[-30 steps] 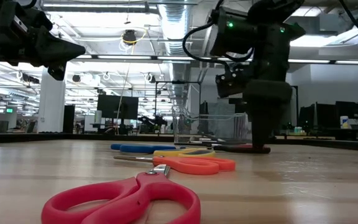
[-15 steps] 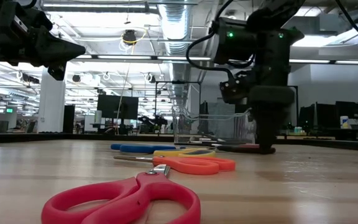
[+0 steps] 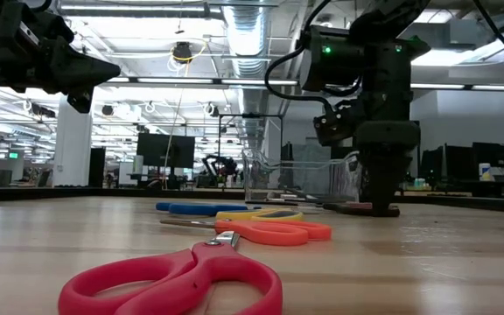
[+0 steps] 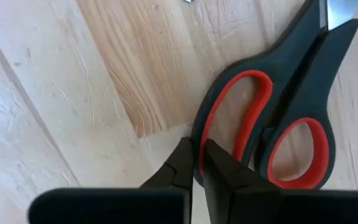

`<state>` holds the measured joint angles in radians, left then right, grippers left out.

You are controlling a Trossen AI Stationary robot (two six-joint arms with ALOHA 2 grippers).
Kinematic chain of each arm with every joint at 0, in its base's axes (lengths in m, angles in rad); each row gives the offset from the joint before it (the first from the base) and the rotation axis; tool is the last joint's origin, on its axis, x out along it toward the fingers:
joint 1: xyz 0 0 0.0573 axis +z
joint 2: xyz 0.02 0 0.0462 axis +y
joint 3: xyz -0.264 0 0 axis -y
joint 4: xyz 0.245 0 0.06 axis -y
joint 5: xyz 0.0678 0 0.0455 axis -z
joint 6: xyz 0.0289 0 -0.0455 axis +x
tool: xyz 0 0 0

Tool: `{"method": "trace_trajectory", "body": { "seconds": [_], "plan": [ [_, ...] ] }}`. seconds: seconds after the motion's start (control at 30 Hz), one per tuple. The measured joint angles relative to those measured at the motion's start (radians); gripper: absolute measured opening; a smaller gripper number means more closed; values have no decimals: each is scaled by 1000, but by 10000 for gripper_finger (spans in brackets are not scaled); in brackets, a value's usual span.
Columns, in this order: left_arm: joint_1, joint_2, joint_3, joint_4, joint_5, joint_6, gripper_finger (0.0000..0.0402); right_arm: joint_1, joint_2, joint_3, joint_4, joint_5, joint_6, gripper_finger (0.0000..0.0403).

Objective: Pick & Place Paint Supplies
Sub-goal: Put the black scissor into the red bin

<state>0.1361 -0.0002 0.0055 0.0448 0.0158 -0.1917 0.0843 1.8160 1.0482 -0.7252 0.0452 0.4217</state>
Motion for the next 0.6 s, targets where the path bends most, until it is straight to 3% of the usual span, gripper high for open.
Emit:
{"method": "trace_trajectory", "body": {
  "seconds": [0.6],
  "plan": [
    [0,0,0,0,0,0,0,34,-63,45,13,2,-18,4]
  ]
}}
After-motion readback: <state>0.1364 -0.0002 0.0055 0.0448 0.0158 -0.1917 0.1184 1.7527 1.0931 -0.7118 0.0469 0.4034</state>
